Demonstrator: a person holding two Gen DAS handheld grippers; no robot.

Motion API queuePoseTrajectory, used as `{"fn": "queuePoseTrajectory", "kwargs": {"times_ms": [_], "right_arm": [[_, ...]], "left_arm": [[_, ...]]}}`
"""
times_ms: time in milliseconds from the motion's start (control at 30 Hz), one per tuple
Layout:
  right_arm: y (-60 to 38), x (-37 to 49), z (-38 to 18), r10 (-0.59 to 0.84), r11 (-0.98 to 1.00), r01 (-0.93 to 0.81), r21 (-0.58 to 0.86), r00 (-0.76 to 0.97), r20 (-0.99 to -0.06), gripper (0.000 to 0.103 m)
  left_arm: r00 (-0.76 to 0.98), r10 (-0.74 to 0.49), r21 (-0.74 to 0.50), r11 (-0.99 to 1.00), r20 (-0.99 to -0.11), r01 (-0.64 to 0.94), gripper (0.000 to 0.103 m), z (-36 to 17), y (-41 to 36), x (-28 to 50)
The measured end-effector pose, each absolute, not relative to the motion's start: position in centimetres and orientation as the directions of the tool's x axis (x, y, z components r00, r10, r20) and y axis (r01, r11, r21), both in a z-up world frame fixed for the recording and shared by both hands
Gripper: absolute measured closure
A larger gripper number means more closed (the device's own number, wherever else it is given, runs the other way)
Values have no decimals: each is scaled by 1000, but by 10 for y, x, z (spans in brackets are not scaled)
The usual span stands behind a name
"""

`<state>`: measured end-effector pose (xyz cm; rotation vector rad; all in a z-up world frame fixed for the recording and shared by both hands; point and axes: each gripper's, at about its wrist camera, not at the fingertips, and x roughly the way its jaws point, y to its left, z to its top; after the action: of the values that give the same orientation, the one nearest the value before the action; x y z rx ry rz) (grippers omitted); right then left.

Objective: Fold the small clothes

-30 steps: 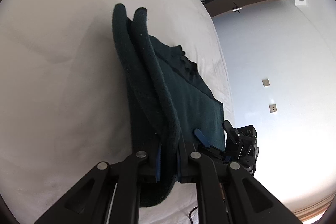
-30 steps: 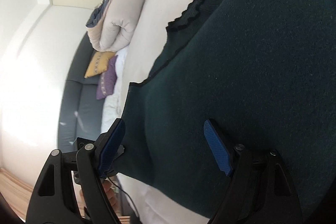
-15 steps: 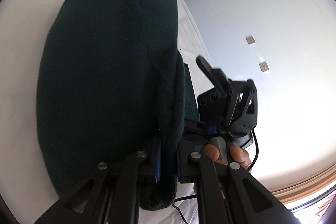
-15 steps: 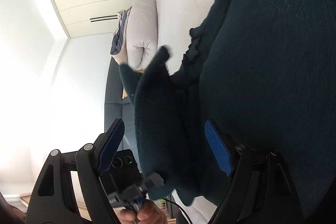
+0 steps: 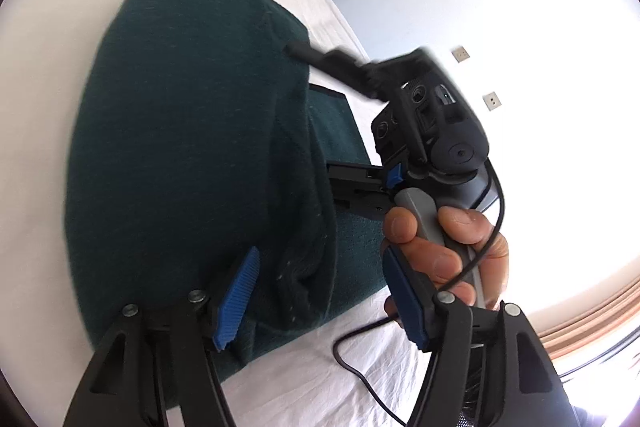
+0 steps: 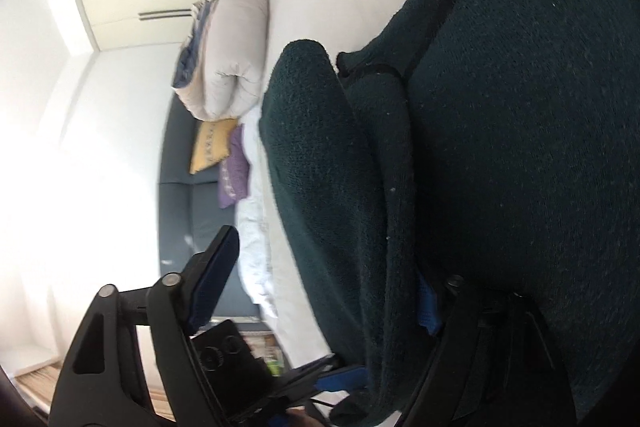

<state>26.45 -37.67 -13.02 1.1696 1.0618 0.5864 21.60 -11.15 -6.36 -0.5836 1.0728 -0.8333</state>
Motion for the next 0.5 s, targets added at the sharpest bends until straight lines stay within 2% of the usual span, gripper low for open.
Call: {"fn": "queuePoseTrajectory", "kwargs": {"times_ms": [33,100,200,500], "right_arm": [[-376,261,-128,824,366,139,920,412,-390,48],[-370,262,-128,795,448,146,882,385,-468,74],[-371,265,-128,755,511,166,844,383,-533,88],[-401,257,-79,622,705,77,705,409,-667,90]], "left_arm": [[237,-831,-776,555,-503,300,36,-63,-106,213],[257,-832,-772,554,-492,312,36,-59,-97,200],[291,-817,-761,573,-498,305,36,-56,-87,196],[318,-823,-776,557,-470,295,36,-53,-67,200]]}}
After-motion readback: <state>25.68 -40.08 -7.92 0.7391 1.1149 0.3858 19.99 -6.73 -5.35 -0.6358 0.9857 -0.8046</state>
